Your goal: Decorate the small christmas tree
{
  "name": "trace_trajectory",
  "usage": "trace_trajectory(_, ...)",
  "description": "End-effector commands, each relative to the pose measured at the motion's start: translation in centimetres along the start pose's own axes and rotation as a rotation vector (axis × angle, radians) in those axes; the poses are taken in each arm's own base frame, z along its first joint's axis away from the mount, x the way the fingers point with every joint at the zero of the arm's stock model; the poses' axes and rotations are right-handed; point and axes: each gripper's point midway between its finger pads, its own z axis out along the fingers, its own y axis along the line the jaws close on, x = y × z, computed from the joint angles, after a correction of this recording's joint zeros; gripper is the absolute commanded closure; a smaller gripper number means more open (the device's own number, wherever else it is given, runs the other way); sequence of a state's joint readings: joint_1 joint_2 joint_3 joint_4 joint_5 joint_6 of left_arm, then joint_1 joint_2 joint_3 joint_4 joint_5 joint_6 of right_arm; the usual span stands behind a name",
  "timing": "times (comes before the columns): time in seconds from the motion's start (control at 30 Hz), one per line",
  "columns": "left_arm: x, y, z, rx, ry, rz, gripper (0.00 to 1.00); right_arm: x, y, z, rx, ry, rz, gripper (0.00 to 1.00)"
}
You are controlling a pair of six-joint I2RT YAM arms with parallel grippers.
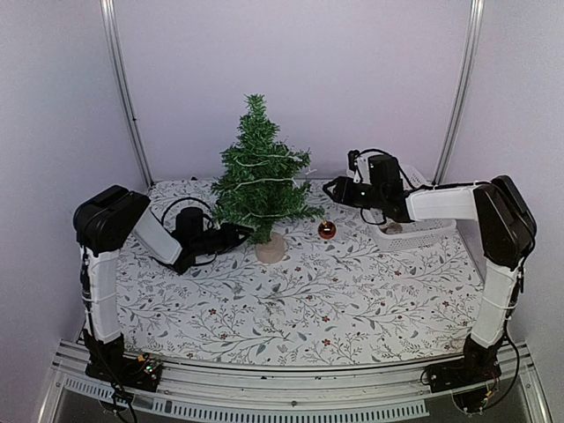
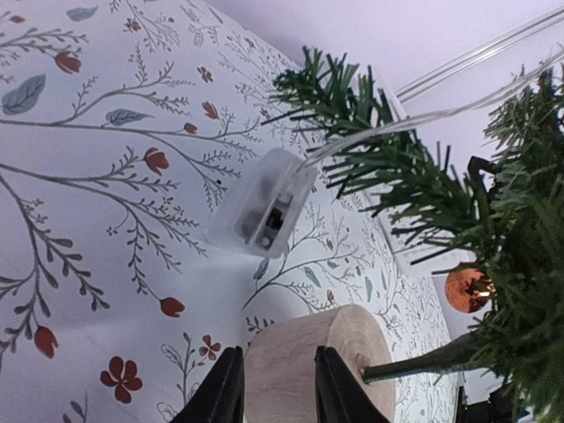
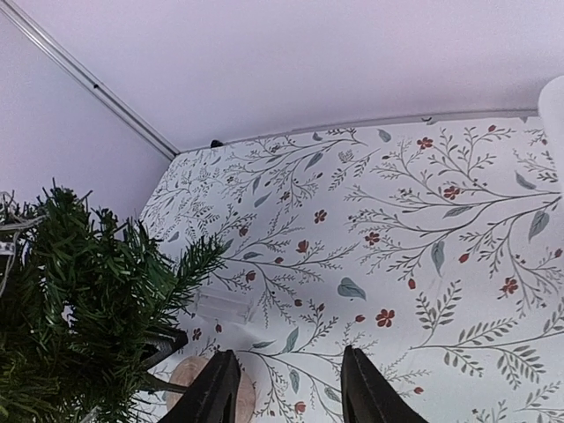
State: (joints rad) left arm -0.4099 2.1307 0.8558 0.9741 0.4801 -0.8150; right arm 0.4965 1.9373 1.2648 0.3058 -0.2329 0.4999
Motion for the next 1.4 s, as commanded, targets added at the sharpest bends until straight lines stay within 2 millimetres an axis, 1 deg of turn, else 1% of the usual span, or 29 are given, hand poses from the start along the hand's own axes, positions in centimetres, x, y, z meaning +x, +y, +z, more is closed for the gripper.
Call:
trace_trajectory(0.0,1.3,-1.1,0.6,0.045,0.038,0.018,0.71,-3.0,-2.0,-3.1,0.063,-0.028,0.002,0.57)
trace_trajectory(0.07,1.9,-1.4,0.5,0.051,0.049,0.023,0.72,-4.1,-3.0,-4.5,0.087,-0.041,0.008,0.56)
trace_trajectory(0.1,2.2,-1.8,0.4,0.058,0.053,0.026,0.73,-4.6,-4.0,-5.1,0.112,-0.046,0.011,0.55)
trace_trajectory(0.2,3.2,-2.7,0.2,0.078,0.068,0.034,0.73,-6.1,-7.4,-7.1,0.188,-0.054,0.044,0.55)
trace_trajectory(0.23,3.4,-3.0,0.2,0.082,0.071,0.037,0.74,-6.3,-8.7,-7.7,0.219,-0.051,0.059,0.55)
trace_trajectory(0.37,4.1,-3.5,-0.3,0.080,0.073,0.032,0.76,-8.1,-13.1,-10.1,0.348,-0.083,0.048,0.54)
trace_trajectory(0.43,4.3,-3.7,-0.5,0.078,0.073,0.032,0.76,-8.6,-15.3,-10.9,0.420,-0.072,0.031,0.54)
trace_trajectory(0.53,4.5,-4.0,-0.7,0.076,0.072,0.031,0.76,-9.0,-18.4,-11.4,0.521,-0.044,-0.019,0.54)
trace_trajectory(0.6,4.4,-4.0,-1.0,0.068,0.063,0.026,0.74,-9.3,-19.5,-11.3,0.558,-0.023,-0.071,0.53)
trace_trajectory(0.63,4.3,-3.9,-1.1,0.062,0.059,0.022,0.72,-9.1,-20.3,-10.9,0.581,0.002,-0.114,0.53)
trace_trajectory(0.73,3.9,-4.1,-1.8,0.049,0.042,0.023,0.66,-9.1,-21.6,-9.9,0.613,0.063,-0.207,0.52)
trace_trajectory(0.77,3.9,-4.1,-2.0,0.042,0.041,0.024,0.64,-8.4,-22.6,-9.2,0.620,0.117,-0.249,0.52)
trace_trajectory(0.8,3.8,-4.1,-2.1,0.036,0.040,0.024,0.61,-8.0,-23.2,-8.6,0.624,0.155,-0.273,0.51)
trace_trajectory(0.83,3.7,-4.3,-2.3,0.034,0.039,0.026,0.58,-8.4,-23.7,-8.5,0.648,0.180,-0.310,0.51)
trace_trajectory(0.87,3.6,-4.4,-2.5,0.030,0.040,0.027,0.55,-7.6,-24.7,-8.0,0.663,0.227,-0.341,0.50)
trace_trajectory(0.97,3.2,-4.5,-3.0,0.014,0.030,0.036,0.49,-6.5,-26.1,-8.0,0.704,0.293,-0.399,0.47)
trace_trajectory(1.07,2.7,-4.7,-3.4,0.000,0.017,0.046,0.45,-5.4,-27.1,-8.5,0.742,0.337,-0.473,0.47)
trace_trajectory(1.13,2.4,-4.9,-3.6,-0.002,0.005,0.053,0.44,-4.5,-27.5,-8.6,0.738,0.353,-0.521,0.47)
trace_trajectory(1.2,2.0,-5.0,-3.7,-0.006,-0.002,0.058,0.44,-4.0,-27.8,-8.5,0.734,0.345,-0.565,0.47)
trace_trajectory(1.3,1.9,-5.1,-3.5,-0.006,0.002,0.067,0.44,-4.0,-28.4,-8.0,0.739,0.332,-0.616,0.47)
trace_trajectory(1.37,1.7,-5.3,-3.5,-0.003,0.002,0.072,0.44,-4.1,-28.7,-7.2,0.731,0.322,-0.639,0.47)
